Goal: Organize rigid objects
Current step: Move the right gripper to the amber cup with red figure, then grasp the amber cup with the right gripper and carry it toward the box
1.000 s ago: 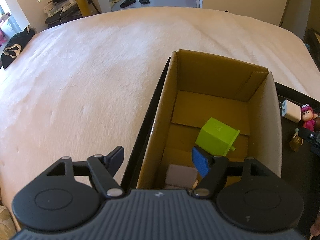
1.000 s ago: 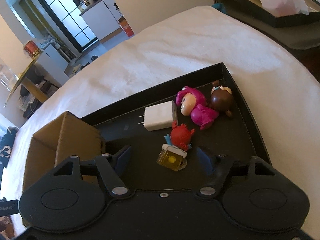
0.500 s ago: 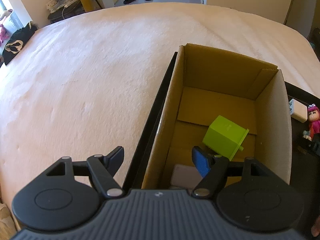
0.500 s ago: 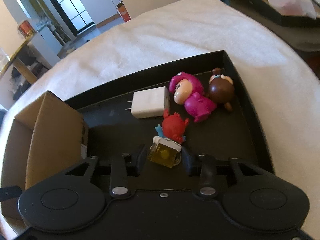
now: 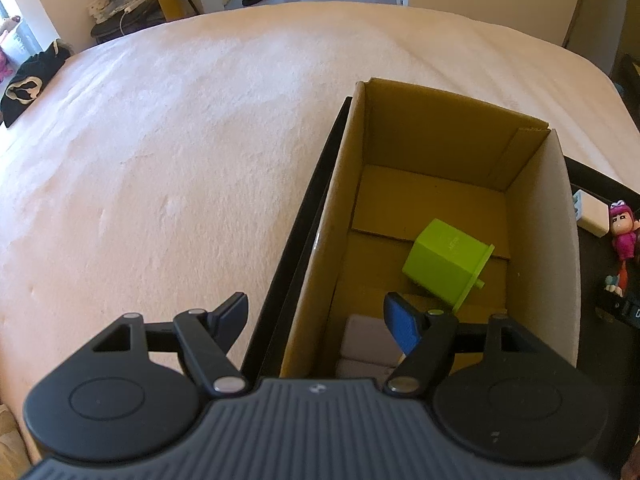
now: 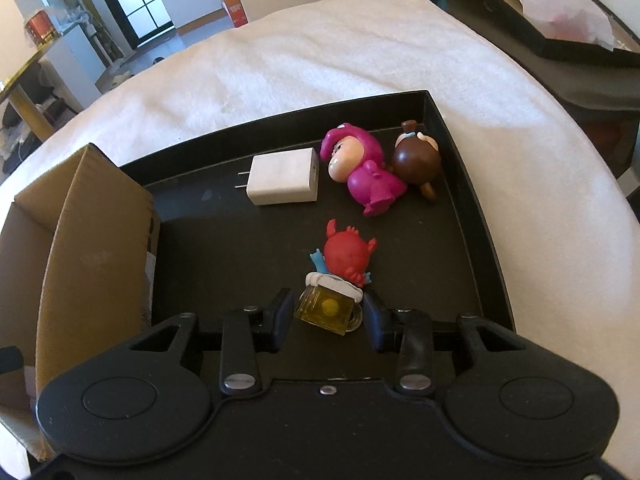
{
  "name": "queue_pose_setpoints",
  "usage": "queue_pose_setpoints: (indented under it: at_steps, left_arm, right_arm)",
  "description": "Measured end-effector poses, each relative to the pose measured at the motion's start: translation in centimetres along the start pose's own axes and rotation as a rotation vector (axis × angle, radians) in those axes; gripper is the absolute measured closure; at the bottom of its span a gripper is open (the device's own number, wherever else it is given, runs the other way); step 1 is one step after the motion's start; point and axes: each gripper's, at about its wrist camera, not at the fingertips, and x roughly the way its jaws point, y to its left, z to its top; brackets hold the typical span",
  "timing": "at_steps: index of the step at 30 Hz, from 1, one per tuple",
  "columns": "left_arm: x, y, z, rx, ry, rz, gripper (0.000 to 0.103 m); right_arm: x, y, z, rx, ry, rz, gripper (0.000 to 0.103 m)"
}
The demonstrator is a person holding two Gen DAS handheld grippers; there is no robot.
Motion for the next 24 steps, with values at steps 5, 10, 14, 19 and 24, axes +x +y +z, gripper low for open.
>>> queue_pose_setpoints:
  at_steps: [5,10,14,19,24]
  left_arm:
    - [0.6,-0.2,0.2,-0.002,0.006,0.005,0.030]
    - [0.9,-0.3,0.1,0.005,0.010,0.006,0.030]
    - [1.0,-0.2,0.2,-0.001,0.008,0.007,0.030]
    - [0.8,-0.1,0.1,-0.001,0.003,0.005,0.030]
    - [0.4,0.0,0.1,-0.003,0.000,-0.002,0.030]
  right_arm:
    - [0.4,0.0,0.3,0.008,-0.002,-0.007,0.063]
    - [0.8,-0.1,0.7,0.007,-0.007,-0.016,0.060]
    - [1.0,-0.1,0.9,0.004,-0.014,-0.022,0.057]
    - [1.0,-0.1,1.0,-0.016,-0.015,-0.003,0.071]
    - [-0.4,0.6,1.2,-0.046,-0.047,0.010,0.071]
